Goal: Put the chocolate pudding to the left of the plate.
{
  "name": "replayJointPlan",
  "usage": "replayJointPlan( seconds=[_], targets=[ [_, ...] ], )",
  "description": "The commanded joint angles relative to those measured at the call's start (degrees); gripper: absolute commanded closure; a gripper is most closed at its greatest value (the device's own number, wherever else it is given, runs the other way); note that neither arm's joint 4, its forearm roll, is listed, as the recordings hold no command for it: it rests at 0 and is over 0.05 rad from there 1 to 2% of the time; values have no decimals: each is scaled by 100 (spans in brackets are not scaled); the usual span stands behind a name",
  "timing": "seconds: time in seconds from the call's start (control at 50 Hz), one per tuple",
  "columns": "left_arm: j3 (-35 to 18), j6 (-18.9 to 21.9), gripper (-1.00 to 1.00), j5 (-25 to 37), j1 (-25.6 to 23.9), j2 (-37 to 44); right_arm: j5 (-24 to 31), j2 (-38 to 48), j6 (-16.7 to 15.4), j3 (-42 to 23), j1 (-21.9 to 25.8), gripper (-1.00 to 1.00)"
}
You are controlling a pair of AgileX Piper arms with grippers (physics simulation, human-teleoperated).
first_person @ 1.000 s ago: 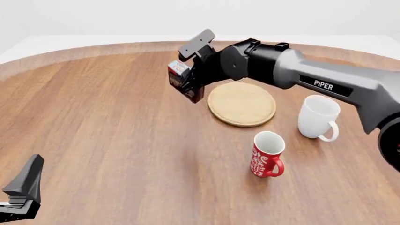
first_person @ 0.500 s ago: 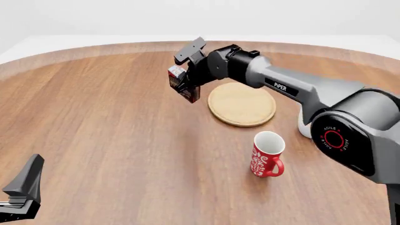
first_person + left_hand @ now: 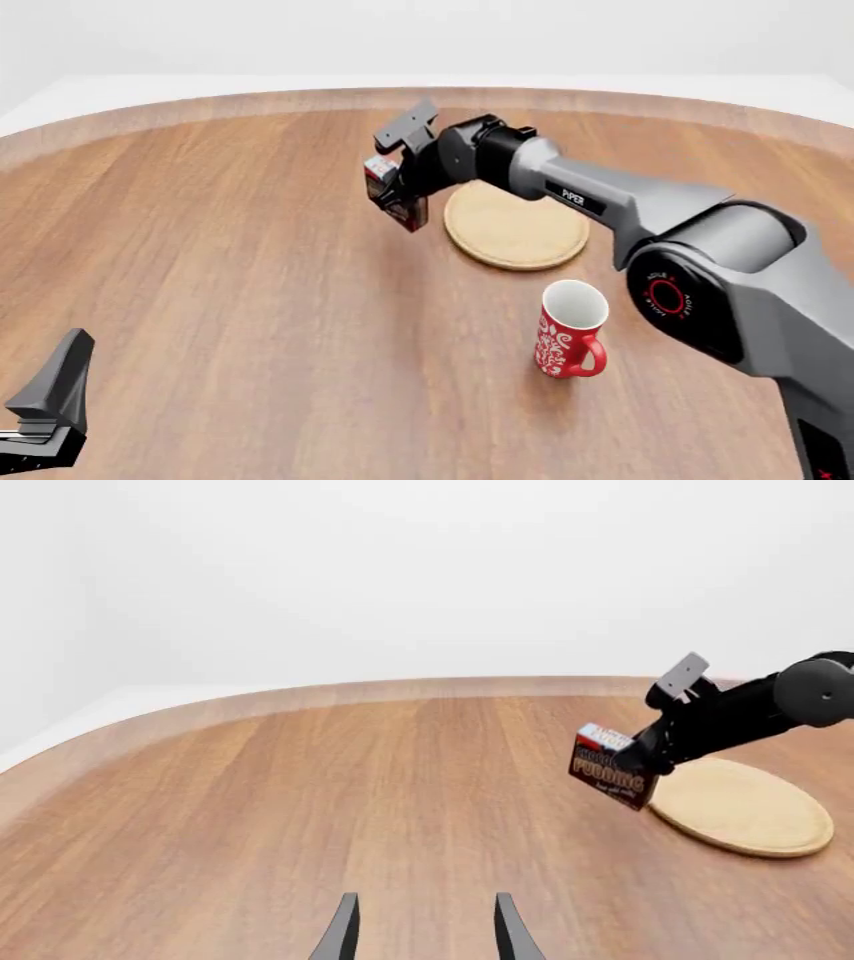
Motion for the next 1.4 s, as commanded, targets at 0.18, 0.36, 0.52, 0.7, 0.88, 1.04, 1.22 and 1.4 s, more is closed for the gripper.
replayJointPlan(
  seconds=[0.18, 0.36, 0.52, 0.7, 0.88, 1.04, 1.22, 1.4],
  targets=[
    [0, 0, -100, 0, 0, 0, -179, 260, 229, 23, -61, 100],
    [0, 0, -100, 0, 0, 0, -179, 454, 247, -98, -71, 100],
    [0, 0, -100, 0, 0, 0, -214, 597, 275, -167, -54, 100],
    [0, 0, -100, 0, 0, 0, -233, 723, 299, -227, -62, 100],
    [0, 0, -100, 0, 0, 0, -202, 793, 256, -236, -52, -100],
    [0, 0, -100, 0, 0, 0, -149, 819, 235, -318, -102, -100],
    [0, 0, -100, 0, 0, 0, -216, 680, 202, -82, -96, -100],
    [0, 0, -100, 0, 0, 0, -329, 588, 209, 105, -67, -100]
  ],
)
